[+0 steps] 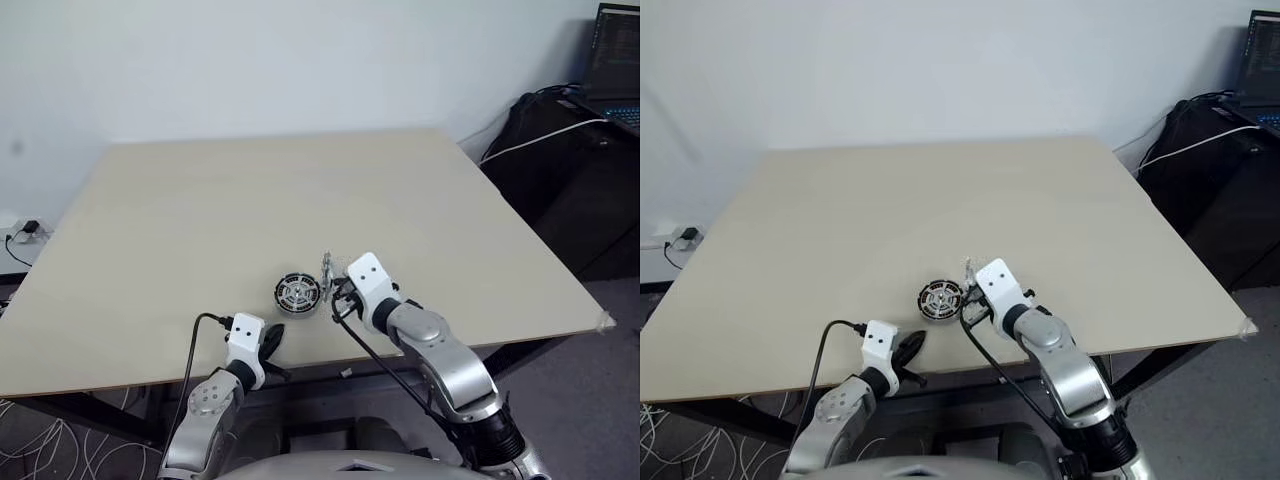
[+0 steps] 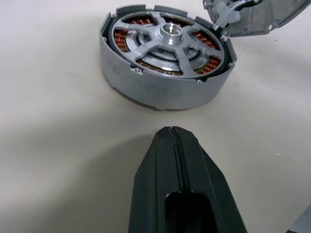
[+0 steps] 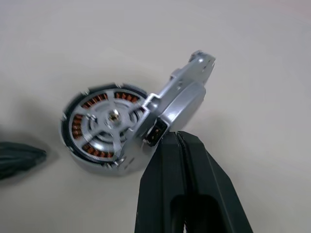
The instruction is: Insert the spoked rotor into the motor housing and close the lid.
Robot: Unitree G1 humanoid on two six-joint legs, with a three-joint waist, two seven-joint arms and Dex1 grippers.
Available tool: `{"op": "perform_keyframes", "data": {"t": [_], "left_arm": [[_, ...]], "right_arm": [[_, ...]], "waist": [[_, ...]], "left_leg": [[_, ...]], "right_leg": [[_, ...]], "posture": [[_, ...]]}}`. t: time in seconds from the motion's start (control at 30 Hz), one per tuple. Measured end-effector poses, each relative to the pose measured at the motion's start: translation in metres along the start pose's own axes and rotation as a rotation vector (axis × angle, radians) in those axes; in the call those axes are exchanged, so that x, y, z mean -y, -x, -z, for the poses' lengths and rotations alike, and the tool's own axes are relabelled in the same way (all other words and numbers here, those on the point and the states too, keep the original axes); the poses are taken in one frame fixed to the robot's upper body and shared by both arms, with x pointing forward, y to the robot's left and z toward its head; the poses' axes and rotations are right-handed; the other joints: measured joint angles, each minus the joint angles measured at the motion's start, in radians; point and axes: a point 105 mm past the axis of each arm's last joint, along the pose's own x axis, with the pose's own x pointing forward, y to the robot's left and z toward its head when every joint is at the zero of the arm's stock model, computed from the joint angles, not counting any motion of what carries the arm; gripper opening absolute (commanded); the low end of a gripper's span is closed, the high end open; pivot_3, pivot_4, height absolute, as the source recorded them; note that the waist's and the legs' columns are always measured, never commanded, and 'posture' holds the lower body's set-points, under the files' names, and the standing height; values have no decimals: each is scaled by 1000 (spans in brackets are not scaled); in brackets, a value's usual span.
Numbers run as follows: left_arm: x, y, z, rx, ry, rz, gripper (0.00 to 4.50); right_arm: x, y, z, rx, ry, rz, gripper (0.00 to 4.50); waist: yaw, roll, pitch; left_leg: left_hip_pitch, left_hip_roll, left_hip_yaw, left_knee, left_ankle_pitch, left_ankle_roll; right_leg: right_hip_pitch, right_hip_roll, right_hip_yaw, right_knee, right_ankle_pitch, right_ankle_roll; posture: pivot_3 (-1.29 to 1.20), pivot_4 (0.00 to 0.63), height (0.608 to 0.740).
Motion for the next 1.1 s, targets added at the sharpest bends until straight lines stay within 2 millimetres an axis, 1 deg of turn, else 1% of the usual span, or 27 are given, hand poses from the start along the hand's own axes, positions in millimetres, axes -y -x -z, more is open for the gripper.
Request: {"op": "perform_keyframes", "data": {"t": [0.17,0.23,0.33,0.47,0.73,0.87,1.0,1.1], "left_arm": [[0,0,0,1,0,-2,0],[-1,0,0,1,-1,-3,0],[-1,0,-1,2,-1,-4,0],[-1,0,-1,2,-3,-7,0],[-2,1,-1,4,-2,-21,0],[-2,1,-1,4,-2,-22,0],[-2,1,-1,5,-2,-23,0],[-2,1,-1,5,-2,-24,0]], "right_arm": [[0,-7,0,0,1,-6,45],[-1,-14,-2,4,8,-11,45],[-9,-25,-3,12,11,-40,45],[-22,-38,0,6,21,-93,45],[-31,-51,5,-12,4,-125,45],[-35,-59,14,-43,-14,-137,45],[-35,-66,13,-44,-9,-139,45],[-34,-67,15,-43,-11,-139,45]], "waist": [[-1,0,0],[-2,0,0],[-3,0,0],[-2,0,0],[-3,0,0],[-3,1,0],[-3,2,-3],[-3,4,-5]], "left_leg": [[0,0,0,0,0,0],[0,0,0,0,0,0],[0,0,0,0,0,1],[0,0,0,0,1,2],[1,0,0,0,0,0],[1,0,0,-1,1,1],[1,0,0,-1,0,0],[2,0,0,-1,0,0]], "right_leg": [[0,0,0,0,0,0],[0,0,0,0,0,0],[0,1,0,0,0,0],[0,0,0,0,0,0],[0,0,0,0,0,0],[0,0,0,0,0,-1],[1,0,0,1,0,-1],[1,0,0,1,0,-1]], "posture": [[0,0,740],[0,0,740],[0,0,740],[0,0,740],[0,0,740],[0,0,740],[0,0,740],[0,0,740]]}}
